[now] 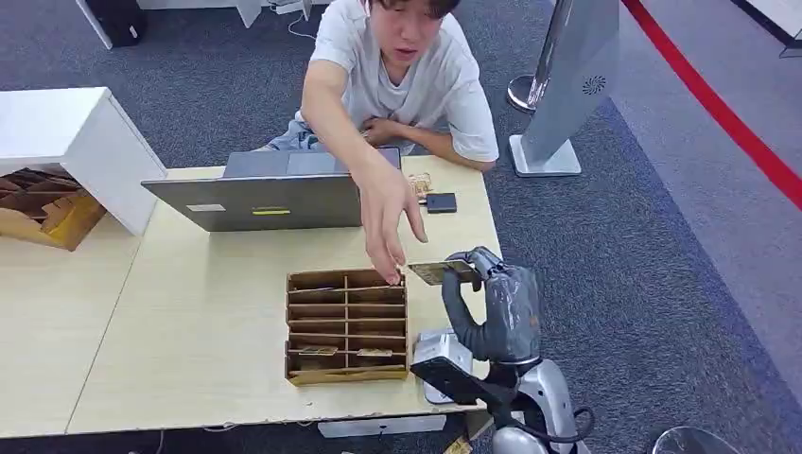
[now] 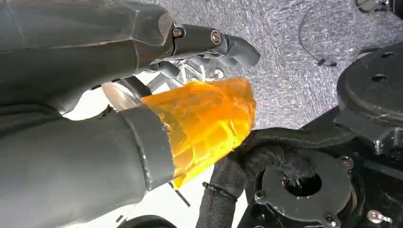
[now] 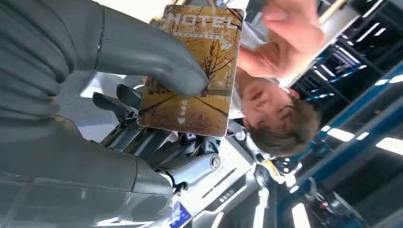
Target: Pass the card to the sensor for recognition and then transmit it.
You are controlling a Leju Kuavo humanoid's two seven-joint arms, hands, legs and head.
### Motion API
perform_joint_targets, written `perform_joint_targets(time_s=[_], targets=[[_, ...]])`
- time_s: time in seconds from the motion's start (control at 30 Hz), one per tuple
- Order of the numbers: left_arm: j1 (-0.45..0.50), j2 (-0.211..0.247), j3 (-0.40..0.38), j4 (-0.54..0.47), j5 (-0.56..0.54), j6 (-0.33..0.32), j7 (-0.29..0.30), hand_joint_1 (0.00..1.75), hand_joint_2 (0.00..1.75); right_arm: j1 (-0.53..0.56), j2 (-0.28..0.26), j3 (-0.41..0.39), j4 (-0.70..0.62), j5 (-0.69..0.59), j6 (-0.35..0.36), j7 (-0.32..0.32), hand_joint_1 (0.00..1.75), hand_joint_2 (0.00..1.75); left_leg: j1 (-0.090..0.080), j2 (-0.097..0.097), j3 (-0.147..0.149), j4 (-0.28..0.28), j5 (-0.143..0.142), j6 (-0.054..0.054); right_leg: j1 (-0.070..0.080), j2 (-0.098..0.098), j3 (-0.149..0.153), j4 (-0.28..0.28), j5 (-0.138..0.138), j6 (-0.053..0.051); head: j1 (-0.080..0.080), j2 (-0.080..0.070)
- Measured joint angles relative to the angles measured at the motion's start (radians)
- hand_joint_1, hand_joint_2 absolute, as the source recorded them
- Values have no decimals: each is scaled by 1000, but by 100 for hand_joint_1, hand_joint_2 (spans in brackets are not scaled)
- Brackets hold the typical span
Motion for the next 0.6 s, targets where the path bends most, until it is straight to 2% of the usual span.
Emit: perform_joint_targets(time_s=[0.3, 0.37, 0.4, 0.43, 0.47, 0.5, 0.53, 0.57, 0.6], targets=[[-5, 0, 0, 8, -11, -47, 5, 0, 0, -28, -1, 45, -1, -28, 5, -35, 175, 175, 0, 0, 0, 0, 0, 0, 0, 0, 0, 0, 0, 0, 0, 0], [-8, -4, 0, 16, -39, -29, 28, 0, 0, -32, -1, 51, -1, -31, 6, -37, 175, 175, 0, 0, 0, 0, 0, 0, 0, 0, 0, 0, 0, 0, 0, 0], [-30, -73, 0, 64, -120, 34, 101, 0, 0, -33, -1, 54, -2, -20, 12, -32, 175, 175, -3, -1, 1, 0, 0, 0, -3, -1, 0, -1, 0, 0, 0, 0], [-54, -145, 0, 161, -214, 92, 187, 0, 0, -32, 0, 53, -7, -3, 25, -23, 175, 175, -10, -3, 2, -3, 2, 4, -10, -3, 0, -1, 1, 2, 3, 0], [-90, -275, 2, 338, -387, 162, 316, 0, 0, -29, 4, 53, -19, 21, 47, -11, 175, 175, -13, -5, 2, -4, 4, 6, -13, -5, 0, 0, 0, 6, -12, 0], [-117, -364, 2, 469, -611, 166, 395, 0, 0, -26, 6, 53, -34, 40, 63, -2, 175, 175, -11, -6, 1, -4, 4, 6, -11, -6, 1, 0, 0, 6, -16, 0], [-136, -434, 2, 550, -833, 155, 409, 0, 0, -24, 6, 52, -46, 50, 74, 2, 175, 175, -10, -6, 0, -3, 4, 6, -10, -6, 2, -1, 0, 6, -12, 0], [-153, -498, 2, 624, -1039, 146, 399, 0, 0, -19, 7, 51, -60, 56, 86, 7, 82, 175, -11, -6, 0, -3, 3, 7, -11, -6, 2, -1, 1, 7, -13, 0], [-172, -557, 3, 705, -1220, 145, 393, 0, 0, -11, 9, 47, -75, 62, 97, 7, 45, 175, -11, -9, 0, -3, 3, 8, -10, -6, 3, -2, 1, 7, -11, 0]])
